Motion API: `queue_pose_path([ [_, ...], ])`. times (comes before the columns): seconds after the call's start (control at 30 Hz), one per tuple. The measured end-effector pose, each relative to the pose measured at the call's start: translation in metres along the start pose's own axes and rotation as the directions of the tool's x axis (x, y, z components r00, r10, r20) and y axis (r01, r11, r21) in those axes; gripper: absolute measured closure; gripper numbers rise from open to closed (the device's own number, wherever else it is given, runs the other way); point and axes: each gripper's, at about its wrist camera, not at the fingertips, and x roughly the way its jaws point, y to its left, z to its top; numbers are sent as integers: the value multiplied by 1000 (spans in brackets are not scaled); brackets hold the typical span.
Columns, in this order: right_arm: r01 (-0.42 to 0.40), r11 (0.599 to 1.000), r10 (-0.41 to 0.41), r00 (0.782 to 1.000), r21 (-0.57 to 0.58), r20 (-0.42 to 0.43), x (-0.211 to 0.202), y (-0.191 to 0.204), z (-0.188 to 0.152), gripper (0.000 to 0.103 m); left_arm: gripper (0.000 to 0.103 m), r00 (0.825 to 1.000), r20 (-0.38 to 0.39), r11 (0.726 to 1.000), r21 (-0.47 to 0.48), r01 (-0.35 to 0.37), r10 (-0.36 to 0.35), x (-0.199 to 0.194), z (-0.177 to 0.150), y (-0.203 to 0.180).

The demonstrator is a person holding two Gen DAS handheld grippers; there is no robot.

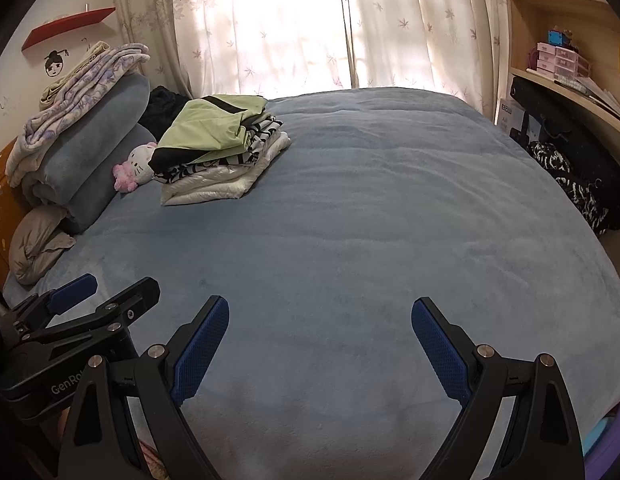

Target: Fold large clothes

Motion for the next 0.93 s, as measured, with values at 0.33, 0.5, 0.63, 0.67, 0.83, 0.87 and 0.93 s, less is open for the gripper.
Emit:
queue_pose_path([
  [0.33, 8, 1000, -8, 1000, 4, -1, 0, 2, 1, 9, 20, 1000, 0, 1000, 0, 0, 0, 1, -1, 0],
  [0.5, 17, 1000, -17, 1000, 7, -2, 2, 7, -1, 9, 20, 1000, -2, 1000, 0, -1, 1, 3, -1, 0],
  [0.63, 20, 1000, -20, 1000, 11, -2, 4, 9, -2, 9, 20, 1000, -3, 1000, 2, -3, 3, 4, -1, 0],
  [0.67, 21, 1000, -21, 1000, 11, -2, 4, 10, -2, 9, 20, 1000, -6, 1000, 0, -3, 3, 5, -1, 1],
  [0.83, 27, 1000, -27, 1000, 13, -9, 7, 11, -3, 9, 20, 1000, -16, 1000, 1, -7, 7, 12, 0, 3],
  [0.87, 30, 999, -30, 999, 15, -11, 7, 13, -3, 9, 20, 1000, -18, 1000, 1, -7, 7, 13, 0, 4],
  [0.93, 31, 999, -31, 999, 16, -13, 9, 14, -3, 9, 20, 1000, -19, 1000, 3, -7, 7, 15, 0, 4],
])
